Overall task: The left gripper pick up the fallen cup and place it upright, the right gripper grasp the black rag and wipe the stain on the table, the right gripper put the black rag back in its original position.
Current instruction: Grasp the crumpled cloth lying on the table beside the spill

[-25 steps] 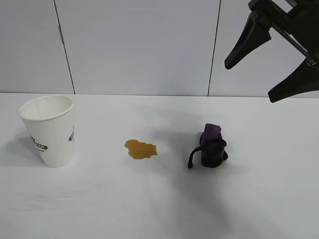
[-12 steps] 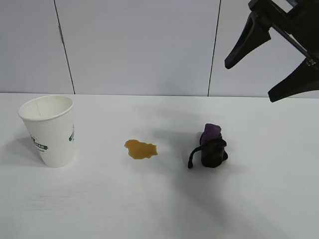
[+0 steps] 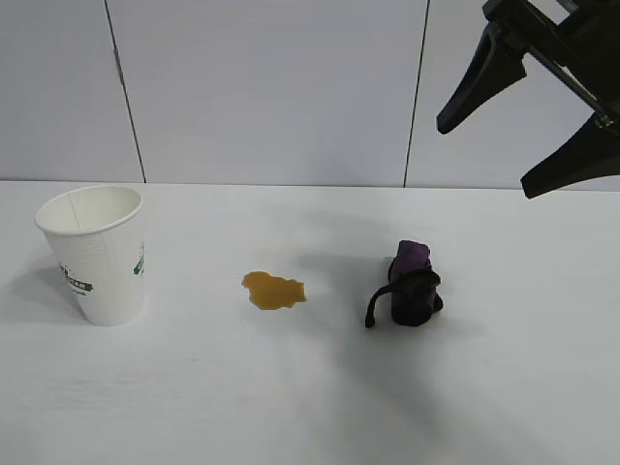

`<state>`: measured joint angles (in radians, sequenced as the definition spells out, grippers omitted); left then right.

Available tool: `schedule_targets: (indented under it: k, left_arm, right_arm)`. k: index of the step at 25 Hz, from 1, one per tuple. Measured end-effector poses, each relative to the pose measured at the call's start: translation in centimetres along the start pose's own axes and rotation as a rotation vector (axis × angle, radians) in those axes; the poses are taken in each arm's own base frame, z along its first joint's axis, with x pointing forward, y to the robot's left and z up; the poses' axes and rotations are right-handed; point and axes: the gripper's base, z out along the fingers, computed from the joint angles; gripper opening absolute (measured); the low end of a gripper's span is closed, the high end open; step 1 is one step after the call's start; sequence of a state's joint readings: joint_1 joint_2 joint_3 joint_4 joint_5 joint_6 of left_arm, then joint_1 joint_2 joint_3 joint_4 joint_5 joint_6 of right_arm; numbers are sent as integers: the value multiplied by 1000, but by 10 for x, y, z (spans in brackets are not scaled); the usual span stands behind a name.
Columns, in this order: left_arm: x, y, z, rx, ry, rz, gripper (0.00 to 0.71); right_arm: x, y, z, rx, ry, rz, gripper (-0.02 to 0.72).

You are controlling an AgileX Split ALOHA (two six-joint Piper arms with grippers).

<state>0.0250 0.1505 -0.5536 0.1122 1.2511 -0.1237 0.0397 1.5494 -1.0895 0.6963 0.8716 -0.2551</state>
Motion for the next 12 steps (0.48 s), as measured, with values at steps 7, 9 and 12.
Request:
schedule_targets:
  k: [7,9,12]
  left_arm:
    - [1,-5,16,43,-41,66,694]
    - [1,-7,17,65,-45,92,694]
    - [1,-9,17,82,-46,115,694]
  right_arm:
    - [0,0,0,0,1,-1,622]
    - [0,0,0,0,1,-1,622]
    - [0,0,0,0,2,-1,622]
